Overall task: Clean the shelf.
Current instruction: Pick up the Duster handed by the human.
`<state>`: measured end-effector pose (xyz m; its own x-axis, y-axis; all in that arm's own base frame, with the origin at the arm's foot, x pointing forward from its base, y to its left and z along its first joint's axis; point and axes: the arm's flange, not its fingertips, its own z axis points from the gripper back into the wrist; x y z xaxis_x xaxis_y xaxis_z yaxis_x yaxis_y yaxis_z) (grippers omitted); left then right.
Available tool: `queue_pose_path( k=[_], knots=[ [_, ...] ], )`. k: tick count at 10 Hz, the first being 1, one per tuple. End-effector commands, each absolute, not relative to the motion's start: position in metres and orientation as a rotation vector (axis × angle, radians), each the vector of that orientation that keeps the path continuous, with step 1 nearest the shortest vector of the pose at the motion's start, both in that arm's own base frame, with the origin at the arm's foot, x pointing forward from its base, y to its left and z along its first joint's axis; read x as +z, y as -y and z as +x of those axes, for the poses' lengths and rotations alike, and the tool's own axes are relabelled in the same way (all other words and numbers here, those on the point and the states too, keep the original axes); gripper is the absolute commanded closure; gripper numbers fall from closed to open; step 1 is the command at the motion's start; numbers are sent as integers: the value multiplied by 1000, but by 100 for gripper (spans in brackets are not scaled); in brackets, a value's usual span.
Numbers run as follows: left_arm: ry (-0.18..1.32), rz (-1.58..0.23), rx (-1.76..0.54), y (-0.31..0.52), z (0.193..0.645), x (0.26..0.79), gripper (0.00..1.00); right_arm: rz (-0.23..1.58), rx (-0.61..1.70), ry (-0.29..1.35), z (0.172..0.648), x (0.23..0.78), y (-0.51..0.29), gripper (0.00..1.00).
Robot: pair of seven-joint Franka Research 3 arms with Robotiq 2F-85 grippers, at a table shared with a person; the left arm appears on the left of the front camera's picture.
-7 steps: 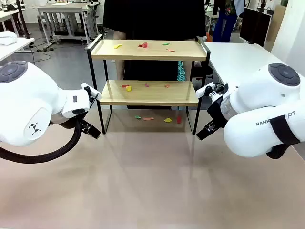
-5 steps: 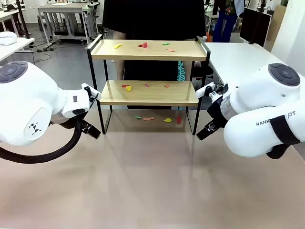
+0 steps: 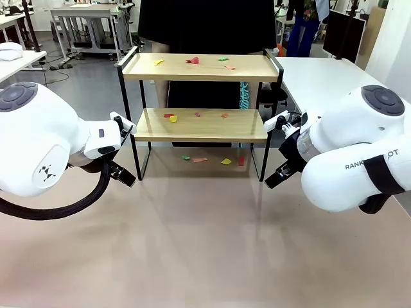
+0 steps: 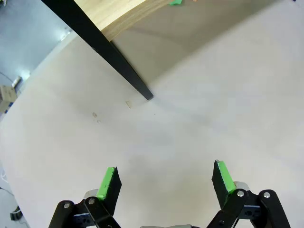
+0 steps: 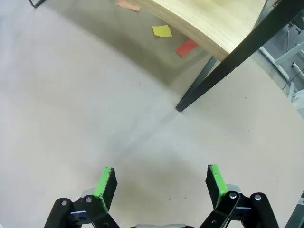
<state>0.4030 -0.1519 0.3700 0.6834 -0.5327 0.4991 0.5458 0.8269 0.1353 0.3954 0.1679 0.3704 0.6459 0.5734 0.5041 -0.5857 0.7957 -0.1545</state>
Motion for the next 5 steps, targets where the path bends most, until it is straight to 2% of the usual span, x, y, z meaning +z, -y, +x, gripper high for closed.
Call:
queue_pose_path(
  k=[1,3,5],
  knots=[
    [552,-25,-604,152,403,370,0,24,659,566,395,370,-168,0],
    [552,-25,-605,152,403,370,0,23,659,565,395,370,-168,0],
    [600,-76,-606,138,418,420,0,108,640,615,425,434,-164,0]
  ],
)
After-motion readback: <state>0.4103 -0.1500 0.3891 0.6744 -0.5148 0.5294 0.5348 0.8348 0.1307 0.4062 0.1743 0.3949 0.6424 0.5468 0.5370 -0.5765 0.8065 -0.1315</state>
